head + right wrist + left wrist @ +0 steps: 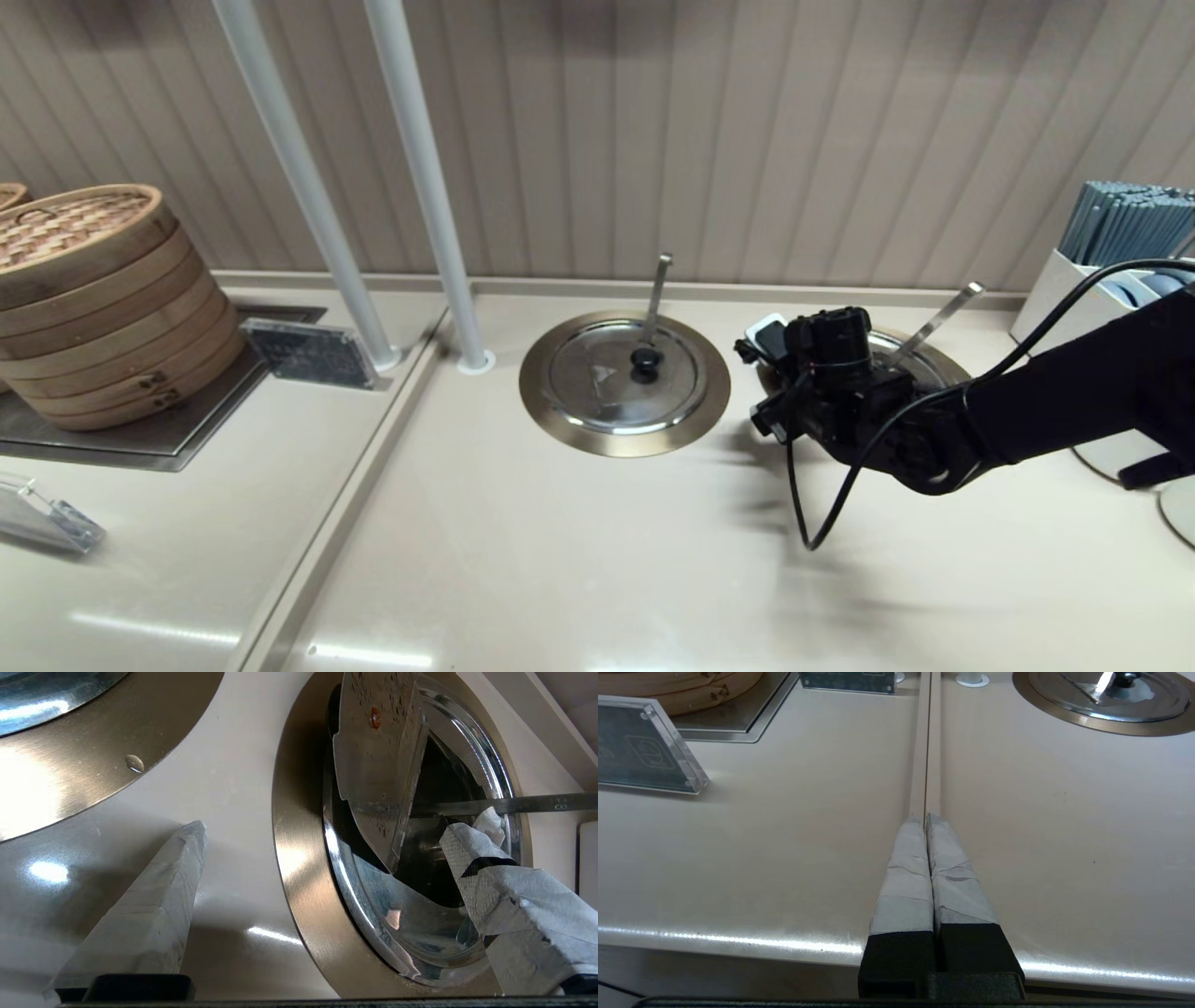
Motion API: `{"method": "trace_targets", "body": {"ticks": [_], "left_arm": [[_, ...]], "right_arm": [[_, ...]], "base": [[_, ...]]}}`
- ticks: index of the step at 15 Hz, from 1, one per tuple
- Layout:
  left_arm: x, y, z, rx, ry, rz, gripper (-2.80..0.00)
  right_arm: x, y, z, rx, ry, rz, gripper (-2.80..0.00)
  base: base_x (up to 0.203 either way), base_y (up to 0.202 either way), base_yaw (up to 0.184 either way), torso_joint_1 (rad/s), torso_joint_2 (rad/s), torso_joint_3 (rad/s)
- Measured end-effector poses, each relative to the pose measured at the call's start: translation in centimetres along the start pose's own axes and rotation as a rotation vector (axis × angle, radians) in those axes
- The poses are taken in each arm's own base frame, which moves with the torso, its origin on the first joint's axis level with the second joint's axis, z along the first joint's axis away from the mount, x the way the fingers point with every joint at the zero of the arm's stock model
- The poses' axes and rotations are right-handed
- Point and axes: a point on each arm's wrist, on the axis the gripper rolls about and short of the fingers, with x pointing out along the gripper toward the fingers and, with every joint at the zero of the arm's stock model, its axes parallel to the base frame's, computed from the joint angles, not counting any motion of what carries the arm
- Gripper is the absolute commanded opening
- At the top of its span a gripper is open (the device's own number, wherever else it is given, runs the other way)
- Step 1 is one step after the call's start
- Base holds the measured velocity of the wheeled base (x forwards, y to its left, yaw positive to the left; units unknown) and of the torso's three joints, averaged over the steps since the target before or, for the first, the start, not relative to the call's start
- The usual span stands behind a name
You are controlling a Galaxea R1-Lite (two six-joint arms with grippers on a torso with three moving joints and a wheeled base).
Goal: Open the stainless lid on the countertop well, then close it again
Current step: Close the lid
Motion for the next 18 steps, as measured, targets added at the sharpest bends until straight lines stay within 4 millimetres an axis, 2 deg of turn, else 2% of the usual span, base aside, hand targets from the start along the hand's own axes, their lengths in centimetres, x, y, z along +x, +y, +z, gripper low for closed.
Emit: {"method": "trace_targets", "body": {"ticks": [3,7,14,18], "left_arm": [[0.0,0.0,0.0,0.000,0.000,0.000,-2.80],[0.0,0.0,0.0,0.000,0.000,0.000,-2.80],[0.0,0.0,0.0,0.000,0.000,0.000,-2.80],[0.0,0.0,0.0,0.000,0.000,0.000,-2.80]], "right_arm": [[1.0,0.4,0.0,-0.002,0.006,-0.005,0.00],[2.3,-0.7,0.1,0.015,0.009,-0.038,0.00],[2.8,-1.3,-0.1,0.025,0.018,-0.052,0.00],[3.0,-2.4,0.0,0.035,0.013,-0.076,0.00]], "base": [[0.000,0.000,0.000,0.000,0.00,0.000],[0.000,0.000,0.000,0.000,0.00,0.000],[0.000,0.000,0.000,0.000,0.00,0.000],[0.000,0.000,0.000,0.000,0.00,0.000]]}}
